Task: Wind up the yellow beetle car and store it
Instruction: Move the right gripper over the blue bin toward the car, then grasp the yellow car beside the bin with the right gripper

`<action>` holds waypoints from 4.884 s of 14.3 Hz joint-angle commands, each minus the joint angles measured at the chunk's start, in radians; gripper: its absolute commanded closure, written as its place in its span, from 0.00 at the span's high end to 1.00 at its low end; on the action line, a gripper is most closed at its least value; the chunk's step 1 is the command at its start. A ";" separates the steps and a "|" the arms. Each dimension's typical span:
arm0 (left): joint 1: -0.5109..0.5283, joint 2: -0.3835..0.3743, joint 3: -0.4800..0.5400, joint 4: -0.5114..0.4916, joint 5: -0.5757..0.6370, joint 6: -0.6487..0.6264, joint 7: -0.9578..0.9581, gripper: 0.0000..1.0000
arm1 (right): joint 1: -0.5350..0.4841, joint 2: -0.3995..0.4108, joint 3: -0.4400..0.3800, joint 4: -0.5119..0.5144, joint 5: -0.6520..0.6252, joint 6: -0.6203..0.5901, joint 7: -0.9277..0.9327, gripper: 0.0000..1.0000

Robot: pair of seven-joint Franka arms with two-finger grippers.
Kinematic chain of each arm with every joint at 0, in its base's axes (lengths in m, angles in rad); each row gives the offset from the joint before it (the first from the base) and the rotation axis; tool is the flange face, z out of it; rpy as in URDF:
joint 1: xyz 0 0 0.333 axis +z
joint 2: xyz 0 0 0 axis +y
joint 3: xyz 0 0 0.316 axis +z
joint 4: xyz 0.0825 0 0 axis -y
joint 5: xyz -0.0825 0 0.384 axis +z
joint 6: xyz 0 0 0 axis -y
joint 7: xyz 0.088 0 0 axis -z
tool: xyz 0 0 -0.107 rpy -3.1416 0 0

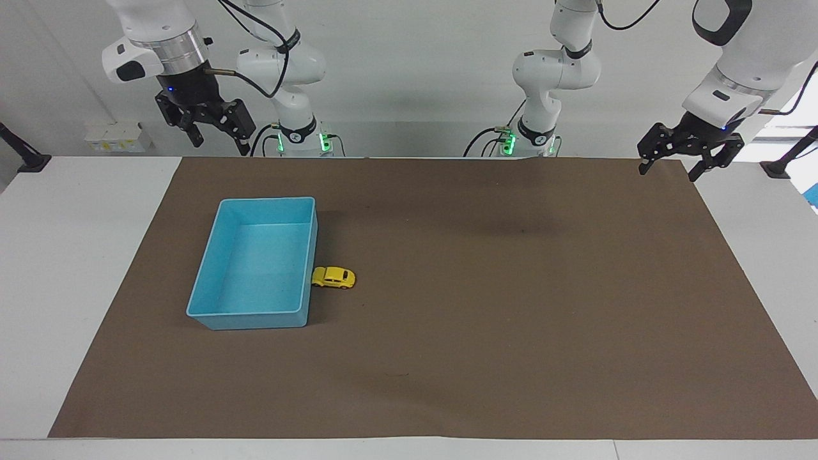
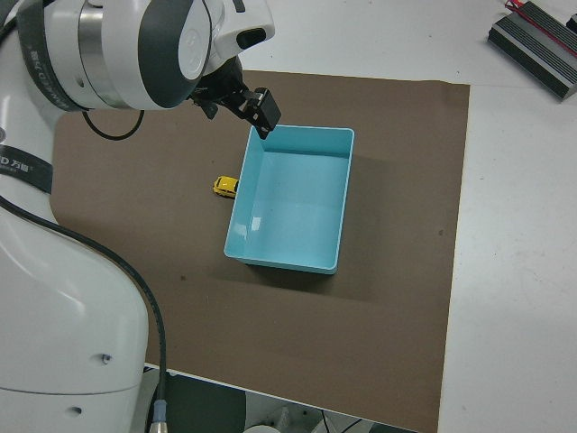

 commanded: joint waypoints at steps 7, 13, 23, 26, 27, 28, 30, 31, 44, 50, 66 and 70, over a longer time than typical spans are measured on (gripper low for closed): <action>0.009 -0.011 -0.012 0.000 0.008 -0.020 -0.011 1.00 | 0.026 -0.055 0.028 -0.075 0.022 0.010 -0.574 1.00; 0.012 -0.011 -0.012 0.000 0.008 -0.020 -0.011 1.00 | 0.041 -0.056 0.028 -0.124 0.042 0.085 -1.029 1.00; 0.014 -0.011 -0.012 0.000 0.008 -0.020 -0.011 1.00 | 0.153 -0.017 0.045 -0.292 0.038 0.263 -1.404 1.00; 0.014 -0.011 -0.012 0.000 0.008 -0.020 -0.011 1.00 | 0.159 -0.010 0.046 -0.393 0.030 0.363 -1.459 1.00; 0.014 -0.011 -0.012 0.000 0.008 -0.020 -0.011 1.00 | 0.165 -0.003 0.046 -0.432 0.026 0.413 -1.459 1.00; 0.014 -0.011 -0.012 0.000 0.008 -0.020 -0.011 1.00 | 0.180 0.015 0.045 -0.459 0.022 0.465 -1.462 1.00; 0.014 -0.011 -0.012 0.000 0.008 -0.020 -0.011 1.00 | 0.181 0.060 0.045 -0.481 0.012 0.550 -1.465 1.00; 0.014 -0.011 -0.012 0.000 0.008 -0.020 -0.011 1.00 | 0.181 0.074 0.045 -0.483 0.009 0.572 -1.465 1.00; 0.014 -0.011 -0.012 0.000 0.008 -0.020 -0.011 1.00 | 0.171 0.295 0.043 -0.516 -0.024 0.869 -1.482 1.00; 0.014 -0.011 -0.012 0.000 0.008 -0.020 -0.011 1.00 | 0.173 0.325 0.043 -0.519 -0.025 0.892 -1.482 0.96; 0.014 -0.011 -0.012 0.000 0.008 -0.020 -0.011 1.00 | 0.231 0.350 0.046 -0.421 -0.047 0.856 -1.390 0.11; 0.014 -0.011 -0.012 0.000 0.008 -0.020 -0.011 1.00 | 0.268 0.341 0.046 -0.337 -0.034 0.779 -1.299 0.10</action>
